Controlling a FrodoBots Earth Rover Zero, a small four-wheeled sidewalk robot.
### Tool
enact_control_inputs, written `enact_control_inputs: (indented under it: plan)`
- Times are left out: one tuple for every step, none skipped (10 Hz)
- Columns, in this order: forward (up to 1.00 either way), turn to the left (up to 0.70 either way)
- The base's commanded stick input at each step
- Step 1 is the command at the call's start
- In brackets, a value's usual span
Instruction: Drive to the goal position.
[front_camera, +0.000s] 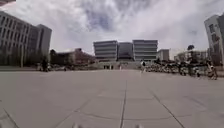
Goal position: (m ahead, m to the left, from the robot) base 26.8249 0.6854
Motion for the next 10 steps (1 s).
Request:
enact_control_inputs:
  plan:
    - [0.7, 0.0]
    - [0.7, 0.0]
    - [0.7, 0.0]
    - [0.7, 0.0]
    - [0.7, 0.0]
    - [0.7, 0.0]
    - [0.7, 0.0]
    - [0.7, 0.0]
    - [0.7, 0.0]
    - [0.7, 0.0]
